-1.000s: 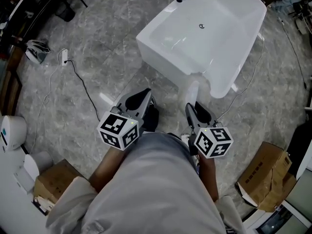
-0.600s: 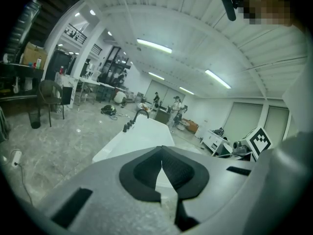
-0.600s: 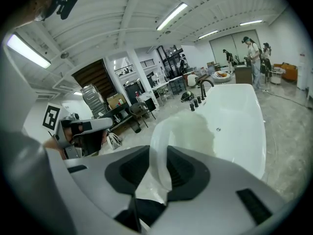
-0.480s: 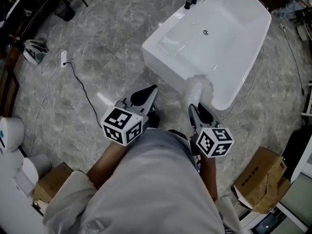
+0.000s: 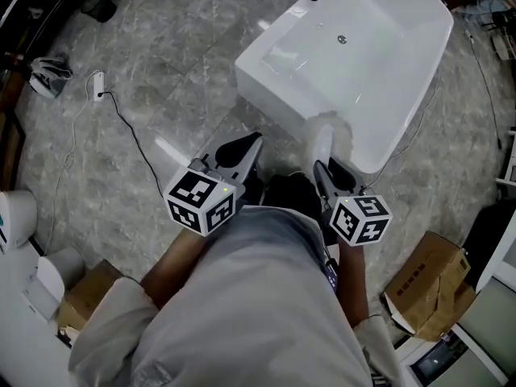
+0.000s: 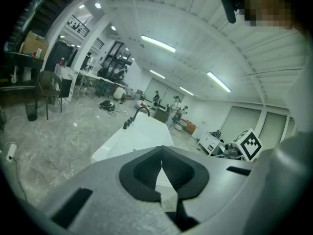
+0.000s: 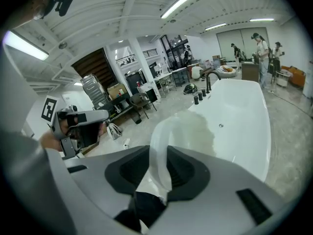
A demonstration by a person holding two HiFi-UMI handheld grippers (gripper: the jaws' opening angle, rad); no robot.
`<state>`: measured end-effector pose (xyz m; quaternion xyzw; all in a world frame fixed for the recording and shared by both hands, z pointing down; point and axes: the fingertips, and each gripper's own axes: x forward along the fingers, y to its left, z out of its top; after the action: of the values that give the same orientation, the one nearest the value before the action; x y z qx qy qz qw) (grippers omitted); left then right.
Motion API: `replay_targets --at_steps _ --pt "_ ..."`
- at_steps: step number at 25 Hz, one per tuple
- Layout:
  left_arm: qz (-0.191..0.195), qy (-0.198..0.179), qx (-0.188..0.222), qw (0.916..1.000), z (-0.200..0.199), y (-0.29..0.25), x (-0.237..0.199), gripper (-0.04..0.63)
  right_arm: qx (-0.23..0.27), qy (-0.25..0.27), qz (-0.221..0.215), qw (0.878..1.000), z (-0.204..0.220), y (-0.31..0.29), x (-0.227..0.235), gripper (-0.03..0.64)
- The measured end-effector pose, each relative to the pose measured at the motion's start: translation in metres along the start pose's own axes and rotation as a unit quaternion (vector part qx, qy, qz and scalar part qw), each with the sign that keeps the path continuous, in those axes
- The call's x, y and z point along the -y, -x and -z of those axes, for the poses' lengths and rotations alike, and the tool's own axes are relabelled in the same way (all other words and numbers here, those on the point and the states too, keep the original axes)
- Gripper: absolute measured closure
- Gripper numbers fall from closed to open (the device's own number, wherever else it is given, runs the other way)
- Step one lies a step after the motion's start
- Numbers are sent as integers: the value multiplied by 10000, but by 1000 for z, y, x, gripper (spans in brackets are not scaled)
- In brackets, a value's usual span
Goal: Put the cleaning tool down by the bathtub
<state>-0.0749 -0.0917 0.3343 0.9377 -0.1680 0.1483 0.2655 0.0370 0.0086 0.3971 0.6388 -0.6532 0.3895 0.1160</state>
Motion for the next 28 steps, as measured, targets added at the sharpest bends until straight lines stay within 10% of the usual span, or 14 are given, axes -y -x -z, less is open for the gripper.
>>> replay_targets --at_steps 28 --pt "-726 507 -173 9959 4 -44 -13 591 -1423 181 -918 9854 20 -82 78 512"
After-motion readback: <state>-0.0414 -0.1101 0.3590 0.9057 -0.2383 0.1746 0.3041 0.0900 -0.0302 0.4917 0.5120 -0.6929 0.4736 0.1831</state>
